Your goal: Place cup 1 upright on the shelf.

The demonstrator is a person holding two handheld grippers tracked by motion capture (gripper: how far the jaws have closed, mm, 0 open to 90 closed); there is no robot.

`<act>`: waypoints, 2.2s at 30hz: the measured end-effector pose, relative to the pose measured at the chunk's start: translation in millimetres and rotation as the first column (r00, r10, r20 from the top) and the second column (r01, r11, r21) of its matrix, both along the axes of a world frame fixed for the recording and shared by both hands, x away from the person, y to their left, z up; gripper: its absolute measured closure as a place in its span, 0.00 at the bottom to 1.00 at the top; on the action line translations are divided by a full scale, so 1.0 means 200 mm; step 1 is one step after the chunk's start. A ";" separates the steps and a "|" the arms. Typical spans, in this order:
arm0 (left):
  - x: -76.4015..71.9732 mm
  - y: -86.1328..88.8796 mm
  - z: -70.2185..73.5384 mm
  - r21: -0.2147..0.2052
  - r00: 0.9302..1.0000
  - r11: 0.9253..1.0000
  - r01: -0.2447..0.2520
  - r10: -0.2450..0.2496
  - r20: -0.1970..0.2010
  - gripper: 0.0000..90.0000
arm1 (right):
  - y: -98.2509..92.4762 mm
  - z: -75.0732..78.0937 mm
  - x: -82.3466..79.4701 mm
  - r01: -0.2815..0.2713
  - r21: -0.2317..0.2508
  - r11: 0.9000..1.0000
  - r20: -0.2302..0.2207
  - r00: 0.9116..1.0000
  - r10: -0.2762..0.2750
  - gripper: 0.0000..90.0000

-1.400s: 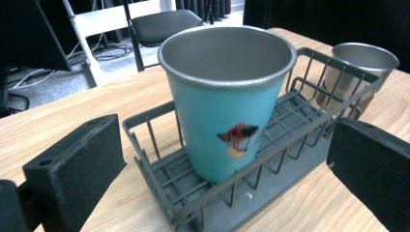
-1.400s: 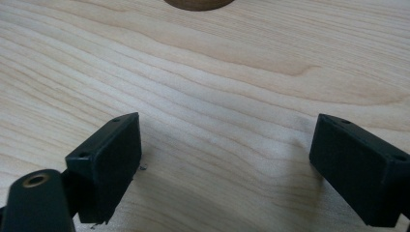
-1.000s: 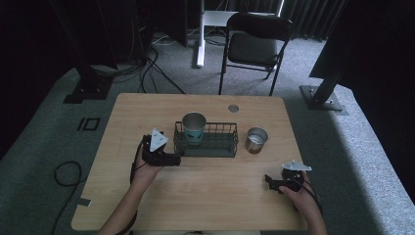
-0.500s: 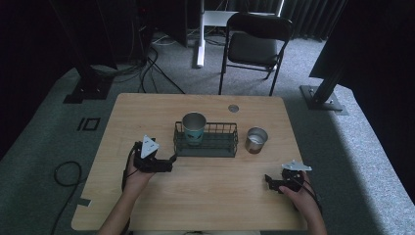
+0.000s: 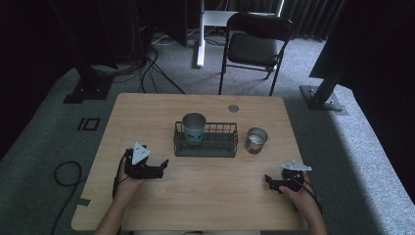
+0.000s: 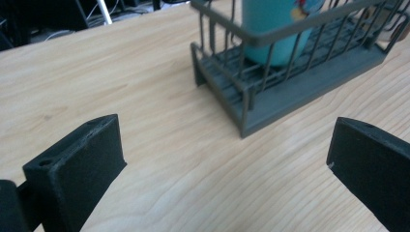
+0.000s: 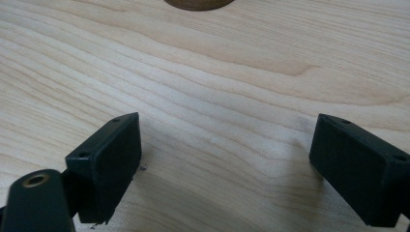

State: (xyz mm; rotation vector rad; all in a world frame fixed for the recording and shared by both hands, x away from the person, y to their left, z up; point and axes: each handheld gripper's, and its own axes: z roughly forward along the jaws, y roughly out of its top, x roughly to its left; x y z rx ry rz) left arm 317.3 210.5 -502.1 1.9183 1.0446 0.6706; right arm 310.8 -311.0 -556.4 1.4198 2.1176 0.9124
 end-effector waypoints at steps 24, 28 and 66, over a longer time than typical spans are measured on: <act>-0.10 0.24 -0.14 0.004 0.988 0.990 -0.138 0.138 -0.061 0.00 | 0.00 0.00 0.00 0.000 0.001 1.000 0.001 1.000 0.000 0.12; -0.11 0.27 -0.15 0.008 0.984 0.987 -0.161 0.162 -0.079 0.00 | 0.00 0.00 0.00 0.000 0.001 1.000 0.001 1.000 0.000 0.12; -0.15 0.44 -0.26 0.096 0.906 0.943 -0.318 0.333 -0.261 0.00 | 0.00 0.00 0.00 0.000 0.000 1.000 0.000 1.000 0.000 0.12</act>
